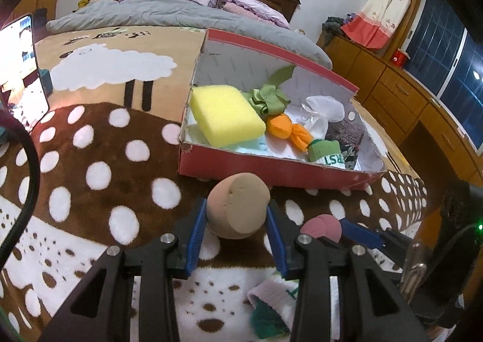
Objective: Organize soft objects
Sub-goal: 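Grasp the pink egg sponge with the right gripper while the left holds the tan sponge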
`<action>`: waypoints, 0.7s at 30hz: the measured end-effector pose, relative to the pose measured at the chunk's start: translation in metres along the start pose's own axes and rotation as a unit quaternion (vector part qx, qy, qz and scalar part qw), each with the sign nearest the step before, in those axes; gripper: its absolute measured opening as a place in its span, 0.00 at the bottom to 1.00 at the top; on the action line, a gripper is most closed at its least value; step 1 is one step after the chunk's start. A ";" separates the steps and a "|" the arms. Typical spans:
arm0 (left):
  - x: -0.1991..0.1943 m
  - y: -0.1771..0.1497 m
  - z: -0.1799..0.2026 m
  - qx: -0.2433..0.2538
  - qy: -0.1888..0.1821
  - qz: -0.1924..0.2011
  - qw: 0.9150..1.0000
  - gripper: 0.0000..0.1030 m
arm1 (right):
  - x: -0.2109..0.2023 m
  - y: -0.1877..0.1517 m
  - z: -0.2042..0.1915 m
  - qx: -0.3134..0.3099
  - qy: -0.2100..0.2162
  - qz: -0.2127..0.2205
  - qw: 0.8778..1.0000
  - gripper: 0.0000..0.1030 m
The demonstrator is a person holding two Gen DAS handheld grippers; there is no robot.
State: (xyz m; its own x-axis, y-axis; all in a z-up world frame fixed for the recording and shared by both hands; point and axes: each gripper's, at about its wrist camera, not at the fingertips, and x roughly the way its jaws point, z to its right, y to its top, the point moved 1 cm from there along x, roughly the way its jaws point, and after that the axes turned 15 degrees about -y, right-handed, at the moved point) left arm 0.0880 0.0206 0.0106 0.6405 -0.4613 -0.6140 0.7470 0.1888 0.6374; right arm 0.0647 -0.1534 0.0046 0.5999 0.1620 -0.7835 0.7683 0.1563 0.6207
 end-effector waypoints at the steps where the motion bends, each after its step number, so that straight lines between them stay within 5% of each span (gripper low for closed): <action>1: 0.000 -0.001 -0.001 -0.001 -0.001 0.000 1.000 0.39 | 0.001 0.000 -0.002 -0.005 -0.002 0.001 1.000 0.53; 21: -0.003 -0.002 0.011 0.011 -0.001 -0.004 1.000 0.39 | -0.012 0.001 -0.004 -0.012 0.020 0.040 0.999 0.42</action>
State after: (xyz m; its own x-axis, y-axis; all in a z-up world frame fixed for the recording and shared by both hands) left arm 0.0830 0.0123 0.0161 0.6335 -0.4653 -0.6181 0.7485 0.1665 0.6419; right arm 0.0572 -0.1515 0.0143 0.6498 0.2141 -0.7293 0.7123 0.1635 0.6826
